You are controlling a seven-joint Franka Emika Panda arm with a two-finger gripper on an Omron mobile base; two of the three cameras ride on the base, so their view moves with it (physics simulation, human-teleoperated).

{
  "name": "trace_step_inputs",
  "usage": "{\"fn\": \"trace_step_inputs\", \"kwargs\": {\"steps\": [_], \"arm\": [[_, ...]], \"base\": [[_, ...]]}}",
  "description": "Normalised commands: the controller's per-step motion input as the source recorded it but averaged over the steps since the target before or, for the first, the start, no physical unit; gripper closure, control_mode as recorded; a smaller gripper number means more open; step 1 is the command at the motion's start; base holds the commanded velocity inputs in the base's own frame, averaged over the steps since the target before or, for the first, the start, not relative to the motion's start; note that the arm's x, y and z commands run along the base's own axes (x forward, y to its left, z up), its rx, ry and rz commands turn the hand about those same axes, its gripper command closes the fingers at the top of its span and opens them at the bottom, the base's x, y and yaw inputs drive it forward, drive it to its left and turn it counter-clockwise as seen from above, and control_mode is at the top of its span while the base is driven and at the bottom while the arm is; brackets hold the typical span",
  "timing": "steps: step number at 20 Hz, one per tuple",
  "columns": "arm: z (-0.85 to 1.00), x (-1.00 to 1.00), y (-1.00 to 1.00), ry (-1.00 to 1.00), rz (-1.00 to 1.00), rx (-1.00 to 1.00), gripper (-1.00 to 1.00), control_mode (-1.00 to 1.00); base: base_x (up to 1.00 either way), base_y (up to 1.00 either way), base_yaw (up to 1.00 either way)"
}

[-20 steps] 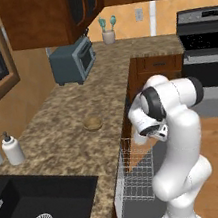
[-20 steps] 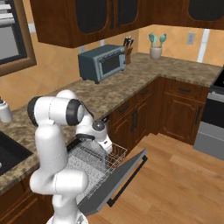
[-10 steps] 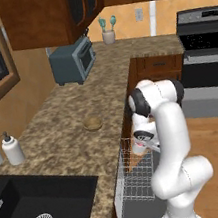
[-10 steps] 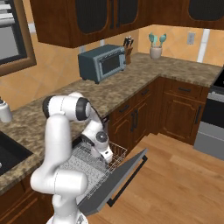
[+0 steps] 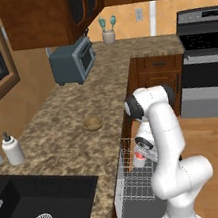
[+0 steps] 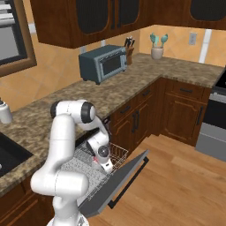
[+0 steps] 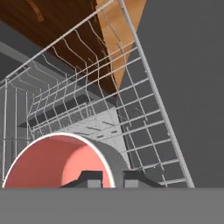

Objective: Pick up the cup and bowl from the counter, place them in the dishwasher, and close the dishwasher door.

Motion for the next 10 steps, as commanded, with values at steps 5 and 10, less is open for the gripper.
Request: {"fn": "trace_step_inputs", "kwargs": {"steps": [5,10], "arm": [[-0.02,0.00,0.00,0.00,0.00,0.00,-1.00,-1.00],[0.41,-0.01,-0.04,-0.02,0.00,0.02,-1.00,-1.00]], "base": [[0.00,0.00,0.00],[0.00,0.00,0.00]]}}
